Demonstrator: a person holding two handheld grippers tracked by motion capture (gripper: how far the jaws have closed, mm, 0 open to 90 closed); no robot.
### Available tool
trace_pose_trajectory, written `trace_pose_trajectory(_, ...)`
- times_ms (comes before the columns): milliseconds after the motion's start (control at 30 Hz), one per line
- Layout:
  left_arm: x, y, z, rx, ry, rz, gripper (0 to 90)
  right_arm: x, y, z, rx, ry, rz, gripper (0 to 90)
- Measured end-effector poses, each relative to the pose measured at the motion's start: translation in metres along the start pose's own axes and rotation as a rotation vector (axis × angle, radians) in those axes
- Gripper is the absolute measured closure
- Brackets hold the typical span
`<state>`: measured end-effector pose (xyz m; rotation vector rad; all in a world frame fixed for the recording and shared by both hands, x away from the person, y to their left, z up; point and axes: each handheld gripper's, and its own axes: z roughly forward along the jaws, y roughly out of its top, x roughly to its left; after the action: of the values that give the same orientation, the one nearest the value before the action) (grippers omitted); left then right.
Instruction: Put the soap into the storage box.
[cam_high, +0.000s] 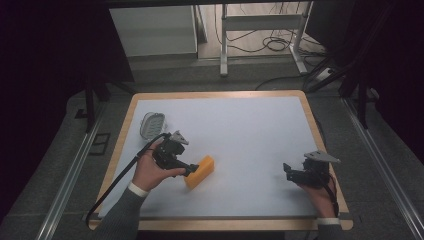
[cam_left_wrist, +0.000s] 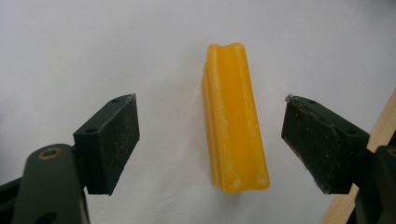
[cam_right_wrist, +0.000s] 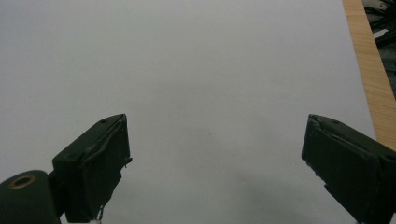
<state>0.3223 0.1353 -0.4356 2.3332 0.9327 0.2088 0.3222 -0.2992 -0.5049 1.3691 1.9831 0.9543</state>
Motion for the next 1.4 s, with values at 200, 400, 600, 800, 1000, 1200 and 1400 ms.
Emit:
trace_pose_trajectory(200,-0.001,0.002,0.003,0.008,-0.003,0.003,19.3,0.0,0.0,0.001,0.003,0.0,-0.002,7.7)
trace_pose_trajectory(400,-0.001,0.005,0.004,0.01,-0.007,0.008,19.4,0.001,-0.001,0.002,0.004,0.0,-0.003,7.7)
trace_pose_trajectory(600,0.001,0.005,0.007,0.018,-0.014,0.009,19.4,0.001,-0.001,0.002,0.006,-0.001,-0.002,7.6)
trace_pose_trajectory(800,0.003,0.006,0.008,0.021,-0.013,0.006,19.5,0.001,-0.001,0.003,0.009,-0.002,-0.006,7.6)
trace_pose_trajectory(1000,0.0,0.01,0.012,0.032,-0.016,0.019,19.3,0.002,-0.002,0.003,0.011,0.0,-0.002,7.6)
trace_pose_trajectory(1200,-0.001,0.013,0.014,0.035,-0.018,0.023,19.3,0.001,-0.002,0.004,0.011,-0.001,-0.004,7.6)
trace_pose_trajectory(1400,-0.001,0.016,0.017,0.035,-0.021,0.029,19.5,0.003,-0.003,0.005,0.018,-0.001,-0.01,7.6)
